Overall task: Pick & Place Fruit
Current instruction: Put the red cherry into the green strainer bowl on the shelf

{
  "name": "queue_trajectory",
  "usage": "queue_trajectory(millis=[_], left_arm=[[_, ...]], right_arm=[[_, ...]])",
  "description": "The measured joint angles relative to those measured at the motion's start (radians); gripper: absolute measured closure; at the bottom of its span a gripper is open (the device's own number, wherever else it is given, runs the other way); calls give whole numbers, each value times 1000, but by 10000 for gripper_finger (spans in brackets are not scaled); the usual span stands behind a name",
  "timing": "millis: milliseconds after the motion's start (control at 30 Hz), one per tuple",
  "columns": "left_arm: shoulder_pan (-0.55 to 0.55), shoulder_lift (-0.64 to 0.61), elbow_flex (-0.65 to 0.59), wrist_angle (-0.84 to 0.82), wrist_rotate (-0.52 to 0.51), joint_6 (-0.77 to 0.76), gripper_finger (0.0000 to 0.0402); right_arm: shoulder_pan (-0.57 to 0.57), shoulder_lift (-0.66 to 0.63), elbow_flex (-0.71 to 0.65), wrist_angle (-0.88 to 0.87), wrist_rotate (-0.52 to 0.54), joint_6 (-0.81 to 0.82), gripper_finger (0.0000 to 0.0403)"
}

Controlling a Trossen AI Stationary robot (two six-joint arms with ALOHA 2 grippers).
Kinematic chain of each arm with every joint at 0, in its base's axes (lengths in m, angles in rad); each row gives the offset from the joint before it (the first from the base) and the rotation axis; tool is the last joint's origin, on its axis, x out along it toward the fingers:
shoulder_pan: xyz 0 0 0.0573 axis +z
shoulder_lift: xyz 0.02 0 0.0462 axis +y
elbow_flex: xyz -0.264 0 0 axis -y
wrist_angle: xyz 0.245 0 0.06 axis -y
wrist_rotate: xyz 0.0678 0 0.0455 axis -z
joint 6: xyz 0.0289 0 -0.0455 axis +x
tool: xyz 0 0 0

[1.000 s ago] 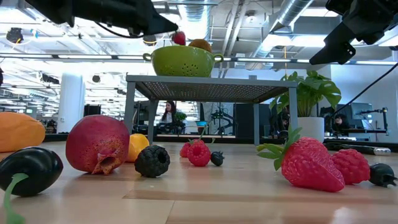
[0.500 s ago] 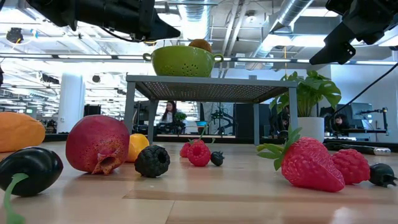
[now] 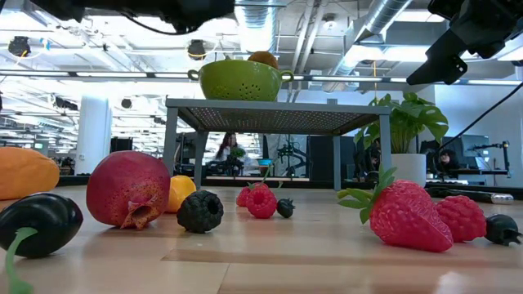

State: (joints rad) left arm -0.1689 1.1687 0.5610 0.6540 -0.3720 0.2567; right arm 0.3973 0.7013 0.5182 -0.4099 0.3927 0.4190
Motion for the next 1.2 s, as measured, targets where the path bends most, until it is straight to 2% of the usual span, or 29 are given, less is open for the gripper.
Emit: queue_trajectory(millis=[167,400,700,1000,1200], left_arm=[[-117,5,0,-4,93,-6,188],[-260,7,-1,-49,99,-72,147],[-382,144,-2,-142,98,-100,151],[-394,346,-2,-143,76,-115,166],[-394,406,-2,-174,76,-141,172]], right_arm=[[0,0,0,0,0,0,101],[0,0,0,0,0,0,101],[0,0,0,0,0,0,101],[0,0,0,0,0,0,101],[0,0,0,0,0,0,101]])
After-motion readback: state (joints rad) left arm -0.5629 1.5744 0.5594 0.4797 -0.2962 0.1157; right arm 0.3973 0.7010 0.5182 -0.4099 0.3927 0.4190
